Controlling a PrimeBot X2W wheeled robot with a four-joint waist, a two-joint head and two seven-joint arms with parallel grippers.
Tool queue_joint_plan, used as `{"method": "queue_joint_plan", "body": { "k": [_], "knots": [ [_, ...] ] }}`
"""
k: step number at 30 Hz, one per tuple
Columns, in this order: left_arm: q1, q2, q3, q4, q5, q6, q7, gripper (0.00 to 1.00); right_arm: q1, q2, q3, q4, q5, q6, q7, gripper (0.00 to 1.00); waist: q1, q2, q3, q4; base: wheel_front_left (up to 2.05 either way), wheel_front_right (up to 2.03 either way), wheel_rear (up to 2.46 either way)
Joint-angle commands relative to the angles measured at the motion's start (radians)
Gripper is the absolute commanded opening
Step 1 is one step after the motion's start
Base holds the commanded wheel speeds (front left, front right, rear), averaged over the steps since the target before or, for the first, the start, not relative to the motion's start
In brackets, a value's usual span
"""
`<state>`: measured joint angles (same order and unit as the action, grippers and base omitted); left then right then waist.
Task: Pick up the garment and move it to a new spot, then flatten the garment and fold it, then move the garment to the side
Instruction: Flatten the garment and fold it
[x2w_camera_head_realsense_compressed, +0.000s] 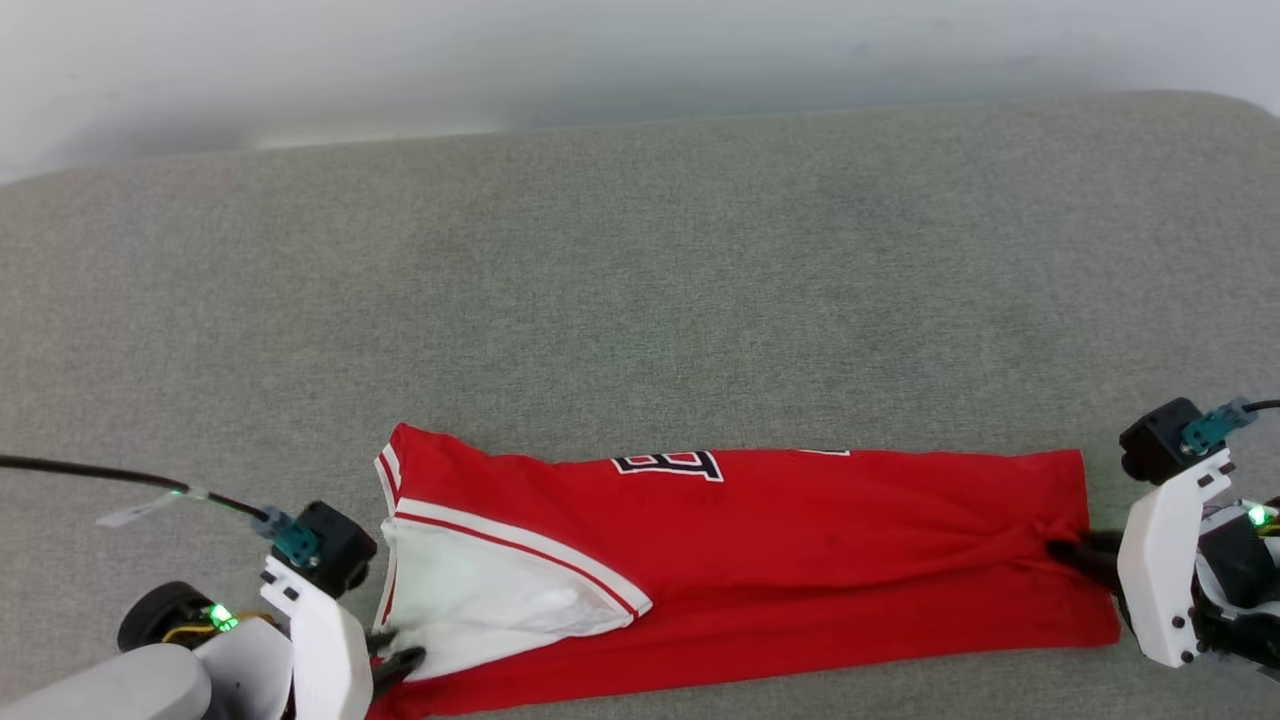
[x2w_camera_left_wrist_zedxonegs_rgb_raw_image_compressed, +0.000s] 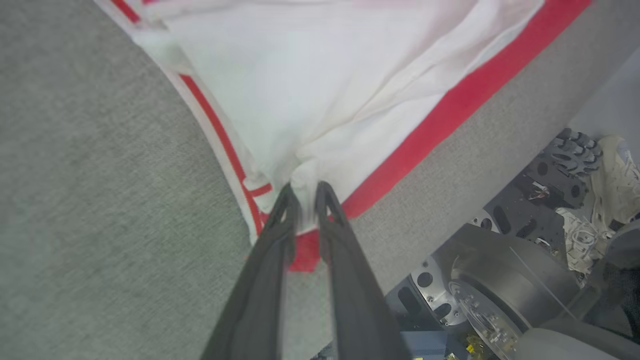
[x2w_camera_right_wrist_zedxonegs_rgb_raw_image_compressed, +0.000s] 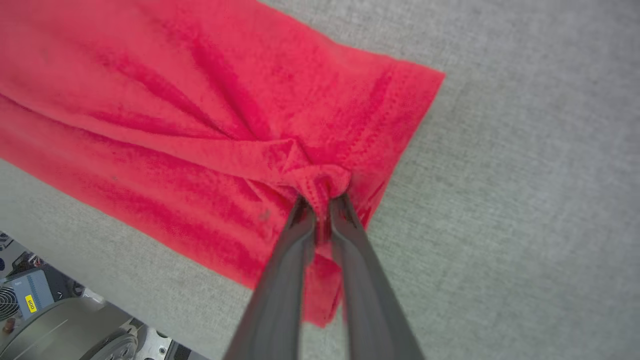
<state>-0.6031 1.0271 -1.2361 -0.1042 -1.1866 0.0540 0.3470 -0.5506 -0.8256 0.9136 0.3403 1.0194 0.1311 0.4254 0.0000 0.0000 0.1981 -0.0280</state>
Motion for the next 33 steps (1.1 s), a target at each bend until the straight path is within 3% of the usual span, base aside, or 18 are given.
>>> {"method": "queue_joint_plan", "body": {
  "k": [1, 6, 8, 16, 18, 21, 25, 30, 33],
  "knots": [
    [0.011, 0.009, 0.011, -0.010, 0.012, 0.011, -0.026, 1.00, -0.001, 0.000, -0.012, -0.010, -0.006, -0.001, -0.018, 1.00, 0.0000, 0.0000, -0.009, -0.003, 0.00, 0.00, 0.00],
    [0.029, 0.048, 0.058, -0.065, 0.052, 0.082, -0.162, 1.00, 0.014, -0.029, -0.073, -0.064, -0.004, -0.001, -0.083, 1.00, 0.0000, 0.0000, -0.034, -0.008, 0.00, 0.00, 0.00],
    [0.042, 0.052, 0.099, -0.079, 0.080, 0.147, -0.272, 1.00, 0.034, -0.039, -0.131, -0.090, 0.001, -0.001, -0.131, 1.00, 0.0000, 0.0000, -0.042, -0.007, 0.00, 0.00, 0.00],
    [0.090, -0.035, 0.201, -0.026, 0.159, 0.347, -0.571, 1.00, 0.127, -0.025, -0.274, -0.050, 0.014, -0.001, -0.188, 1.00, 0.0000, 0.0000, -0.036, 0.004, 0.00, 0.00, 0.00],
    [0.100, -0.049, 0.216, -0.019, 0.166, 0.372, -0.588, 1.00, 0.137, -0.018, -0.293, -0.036, 0.021, -0.001, -0.189, 1.00, 0.0000, 0.0000, -0.033, 0.005, 0.00, 0.00, 0.00],
    [0.135, -0.088, 0.287, 0.001, 0.214, 0.456, -0.610, 1.00, 0.174, 0.008, -0.333, -0.006, 0.042, -0.001, -0.184, 1.00, 0.0000, 0.0000, -0.026, 0.008, 0.00, 0.00, 0.00],
    [0.214, -0.167, 0.441, -0.013, 0.343, 0.541, -0.613, 1.00, 0.216, 0.044, -0.367, 0.023, 0.057, -0.001, -0.166, 1.00, 0.0000, 0.0000, -0.015, 0.017, 0.00, 0.00, 0.00],
    [0.339, -0.263, 0.610, -0.028, 0.501, 0.578, -0.613, 1.00, 0.260, 0.099, -0.388, 0.050, 0.085, -0.001, -0.132, 1.00, 0.0000, 0.0000, -0.008, 0.025, 0.00, 0.00, 0.00],
    [0.410, -0.327, 0.707, -0.036, 0.580, 0.572, -0.612, 1.00, 0.278, 0.129, -0.394, 0.071, 0.099, -0.001, -0.111, 1.00, 0.0000, 0.0000, -0.005, 0.031, 0.00, 0.00, 0.00]
  ]
}}
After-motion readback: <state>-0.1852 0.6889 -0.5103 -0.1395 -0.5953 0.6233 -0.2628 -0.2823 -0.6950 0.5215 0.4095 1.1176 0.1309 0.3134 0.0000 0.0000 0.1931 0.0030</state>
